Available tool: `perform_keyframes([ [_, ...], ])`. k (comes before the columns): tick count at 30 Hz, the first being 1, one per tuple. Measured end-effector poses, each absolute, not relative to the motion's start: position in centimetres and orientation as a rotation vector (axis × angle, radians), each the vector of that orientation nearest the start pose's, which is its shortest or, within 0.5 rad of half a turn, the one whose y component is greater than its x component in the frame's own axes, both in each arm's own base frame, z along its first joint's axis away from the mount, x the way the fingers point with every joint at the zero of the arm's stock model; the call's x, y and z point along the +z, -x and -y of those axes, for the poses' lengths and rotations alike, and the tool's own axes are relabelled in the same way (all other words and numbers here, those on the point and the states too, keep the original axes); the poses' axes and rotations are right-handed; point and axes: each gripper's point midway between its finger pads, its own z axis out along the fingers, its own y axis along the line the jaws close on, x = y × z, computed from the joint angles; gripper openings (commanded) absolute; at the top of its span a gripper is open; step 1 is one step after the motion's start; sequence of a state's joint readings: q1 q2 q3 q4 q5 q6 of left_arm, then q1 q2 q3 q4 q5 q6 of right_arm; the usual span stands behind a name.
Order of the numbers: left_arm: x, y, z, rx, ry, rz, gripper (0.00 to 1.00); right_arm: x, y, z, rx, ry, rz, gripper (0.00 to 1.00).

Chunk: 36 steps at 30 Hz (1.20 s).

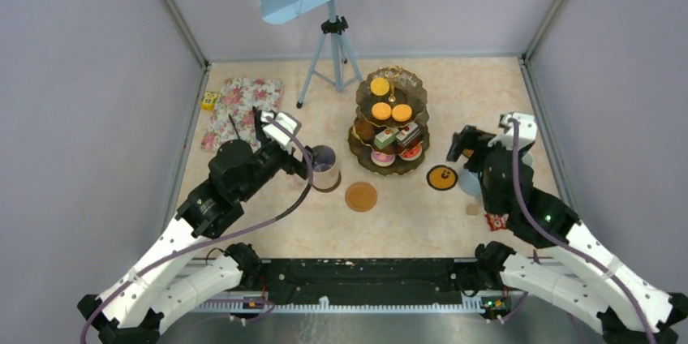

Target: Serve the afternoon tea

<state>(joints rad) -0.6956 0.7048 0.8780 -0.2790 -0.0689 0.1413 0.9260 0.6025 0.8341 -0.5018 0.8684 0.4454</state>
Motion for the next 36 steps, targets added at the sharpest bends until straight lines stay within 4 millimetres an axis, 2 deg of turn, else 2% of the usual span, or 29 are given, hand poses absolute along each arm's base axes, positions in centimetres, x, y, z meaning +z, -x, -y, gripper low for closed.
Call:
perform_keyframes([
  [2, 31.7, -23.7, 17.4, -0.356, -0.642, -1.567, 0.99, 28.8, -24.0, -5.4, -0.004, -0.253, -1.73, 0.92],
  [6, 32.0, -23.6, 17.4, -0.36, -0.638, -1.554, 0.99, 26.4, -27.1, 2.0, -0.343, -0.418, -1.824, 0.92],
  [10, 32.5, -23.2, 17.3, -0.372, -0.637, -1.535, 0.99, 23.9, -29.2, 8.6, -0.487, -0.688, -1.944, 0.9],
  [11, 32.6, -23.1, 17.3, -0.376, -0.637, -1.529, 0.99, 23.1, -29.4, 9.8, -0.49, -0.762, -1.962, 0.87],
  [12, 32.7, -23.0, 17.3, -0.38, -0.639, -1.527, 0.99, 22.2, -29.3, 10.8, -0.49, -0.829, -1.978, 0.77],
  [14, 32.9, -22.9, 17.3, -0.386, -0.64, -1.519, 0.99, 20.6, -28.6, 11.7, -0.474, -0.927, -2.011, 0.51],
  [15, 33.0, -22.8, 17.3, -0.389, -0.64, -1.514, 0.99, 19.8, -28.3, 12.1, -0.444, -0.984, -2.015, 0.46],
  [17, 33.2, -22.6, 17.2, -0.392, -0.638, -1.509, 0.99, 18.5, -27.7, 12.5, -0.4, -1.051, -2.026, 0.46],
  [22, 33.3, -22.4, 17.2, -0.4, -0.638, -1.502, 0.99, 15.3, -26.0, 13.2, -0.349, -1.181, -2.065, 0.53],
  [29, 33.3, -22.4, 17.2, -0.401, -0.638, -1.502, 0.99, 11.0, -24.7, 13.0, -0.286, -1.262, -2.129, 0.53],
  [33, 33.3, -22.4, 17.2, -0.401, -0.639, -1.502, 0.99, 9.4, -25.5, 12.8, -0.258, -1.271, -2.141, 0.49],
  [36, 33.3, -22.5, 17.3, -0.401, -0.641, -1.504, 0.99, 8.5, -26.2, 13.0, -0.248, -1.277, -2.141, 0.37],
])
